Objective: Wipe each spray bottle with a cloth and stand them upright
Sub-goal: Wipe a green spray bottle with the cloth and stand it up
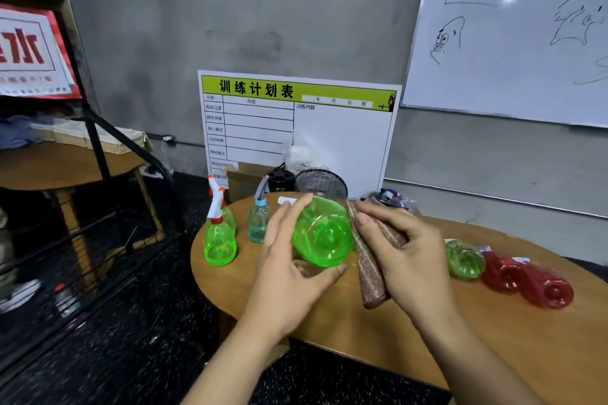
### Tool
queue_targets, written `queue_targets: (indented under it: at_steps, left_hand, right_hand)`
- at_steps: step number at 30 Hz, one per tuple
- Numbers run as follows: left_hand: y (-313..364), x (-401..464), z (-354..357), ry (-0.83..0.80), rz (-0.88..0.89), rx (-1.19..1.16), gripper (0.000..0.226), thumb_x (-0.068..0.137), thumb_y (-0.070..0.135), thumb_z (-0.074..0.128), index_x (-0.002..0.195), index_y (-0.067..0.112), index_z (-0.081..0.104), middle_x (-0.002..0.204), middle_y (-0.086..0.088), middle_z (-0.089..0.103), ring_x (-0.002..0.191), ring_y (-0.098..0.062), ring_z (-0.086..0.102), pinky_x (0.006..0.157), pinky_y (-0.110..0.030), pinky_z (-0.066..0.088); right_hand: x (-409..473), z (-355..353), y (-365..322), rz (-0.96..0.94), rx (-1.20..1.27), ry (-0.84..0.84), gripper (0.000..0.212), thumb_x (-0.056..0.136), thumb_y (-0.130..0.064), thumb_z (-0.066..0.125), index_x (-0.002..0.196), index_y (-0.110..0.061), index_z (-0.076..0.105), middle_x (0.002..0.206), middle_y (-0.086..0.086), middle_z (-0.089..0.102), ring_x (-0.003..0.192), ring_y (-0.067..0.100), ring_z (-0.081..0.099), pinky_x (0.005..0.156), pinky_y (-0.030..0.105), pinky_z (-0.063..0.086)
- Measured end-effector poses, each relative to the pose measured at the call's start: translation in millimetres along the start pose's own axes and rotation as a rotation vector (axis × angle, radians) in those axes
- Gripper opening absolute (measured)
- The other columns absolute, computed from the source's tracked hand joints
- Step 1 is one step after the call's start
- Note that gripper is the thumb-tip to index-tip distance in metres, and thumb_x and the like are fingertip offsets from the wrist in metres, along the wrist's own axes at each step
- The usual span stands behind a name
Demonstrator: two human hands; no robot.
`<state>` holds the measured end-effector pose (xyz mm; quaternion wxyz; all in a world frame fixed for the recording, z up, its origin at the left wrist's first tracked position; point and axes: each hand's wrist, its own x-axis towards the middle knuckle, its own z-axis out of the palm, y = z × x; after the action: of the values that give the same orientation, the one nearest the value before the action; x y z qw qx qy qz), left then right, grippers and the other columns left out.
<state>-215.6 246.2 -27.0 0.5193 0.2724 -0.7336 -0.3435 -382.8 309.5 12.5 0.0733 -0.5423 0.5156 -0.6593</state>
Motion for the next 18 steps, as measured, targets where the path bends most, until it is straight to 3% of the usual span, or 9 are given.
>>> queue_targets:
  at_steps: [2, 3, 5, 6, 8, 10, 14, 18]
  left_hand:
    - [-16.3, -4.6, 3.0, -0.058, -0.068, -0.124, 0.100, 0.076, 0.020, 0.095, 0.154, 0.052, 0.040, 0.166, 0.011, 0.026, 0.142, -0.003, 0.050, 0.102, -0.026, 0.056]
    - [-22.8, -6.3, 4.4, -0.065, -0.096, -0.172, 0.094, 0.079, 0.031, 0.092, 0.152, 0.057, 0.040, 0.168, 0.015, 0.020, 0.145, -0.001, 0.046, 0.105, -0.025, 0.054]
    - [-37.6, -6.4, 5.6, -0.046, -0.165, -0.190, 0.067, 0.089, 0.052, 0.075, 0.145, 0.066, 0.043, 0.170, 0.019, 0.016, 0.151, 0.009, 0.029, 0.111, -0.008, 0.038]
    - [-46.0, -5.3, 5.3, -0.037, -0.184, -0.155, 0.053, 0.094, 0.056, 0.065, 0.142, 0.068, 0.046, 0.170, 0.017, 0.018, 0.152, 0.013, 0.020, 0.107, 0.002, 0.029]
    - [-68.0, -3.6, 4.8, -0.005, -0.186, -0.094, 0.042, 0.099, 0.050, 0.057, 0.137, 0.065, 0.053, 0.169, 0.009, 0.025, 0.154, 0.009, 0.018, 0.103, 0.007, 0.023]
    - [-93.8, -2.8, 4.0, 0.014, -0.210, -0.079, 0.046, 0.100, 0.038, 0.063, 0.139, 0.061, 0.054, 0.166, 0.005, 0.028, 0.153, 0.005, 0.025, 0.105, 0.003, 0.029]
    - [-139.0, -4.1, 1.8, 0.031, -0.289, -0.090, 0.088, 0.095, 0.013, 0.076, 0.155, 0.061, 0.033, 0.162, 0.008, 0.030, 0.145, 0.007, 0.039, 0.115, -0.014, 0.038]
    - [-172.0, -0.5, 4.0, 0.054, -0.350, -0.050, 0.100, 0.087, -0.015, 0.074, 0.158, 0.042, 0.032, 0.147, 0.001, 0.035, 0.131, 0.020, 0.041, 0.106, 0.001, 0.033]
  right_hand:
    - [-0.8, 11.7, 24.2, 0.127, 0.102, -0.012, 0.017, 0.091, -0.011, 0.077, 0.103, -0.022, 0.082, 0.100, -0.010, 0.080, 0.098, 0.007, 0.074, 0.092, 0.024, 0.056]
    - [-2.7, 16.5, 35.6, 0.177, 0.135, -0.018, 0.018, 0.092, -0.009, 0.076, 0.103, -0.020, 0.082, 0.101, -0.009, 0.081, 0.097, 0.007, 0.075, 0.092, 0.024, 0.056]
    - [-8.2, 27.4, 60.1, 0.268, 0.188, -0.042, 0.019, 0.092, -0.005, 0.075, 0.103, -0.018, 0.082, 0.102, -0.007, 0.081, 0.098, 0.009, 0.075, 0.091, 0.022, 0.056]
    - [-11.7, 33.5, 72.2, 0.312, 0.210, -0.051, 0.019, 0.092, -0.003, 0.074, 0.103, -0.017, 0.082, 0.102, -0.005, 0.081, 0.097, 0.010, 0.075, 0.090, 0.022, 0.056]
    - [-18.5, 45.7, 94.4, 0.395, 0.245, -0.060, 0.018, 0.092, -0.001, 0.073, 0.105, -0.012, 0.081, 0.102, -0.002, 0.081, 0.096, 0.010, 0.075, 0.087, 0.020, 0.056]
    - [-23.8, 59.7, 117.3, 0.454, 0.254, -0.079, 0.018, 0.092, -0.001, 0.073, 0.106, -0.010, 0.081, 0.101, -0.001, 0.081, 0.093, 0.010, 0.075, 0.083, 0.019, 0.055]
    - [-28.0, 86.0, 154.2, 0.539, 0.230, -0.132, 0.018, 0.093, -0.005, 0.073, 0.106, -0.015, 0.081, 0.099, -0.004, 0.081, 0.091, 0.009, 0.076, 0.078, 0.017, 0.056]
    - [-29.5, 113.3, 187.4, 0.611, 0.223, -0.146, 0.019, 0.093, -0.005, 0.073, 0.104, -0.019, 0.080, 0.095, -0.008, 0.081, 0.087, 0.006, 0.076, 0.073, 0.013, 0.054]
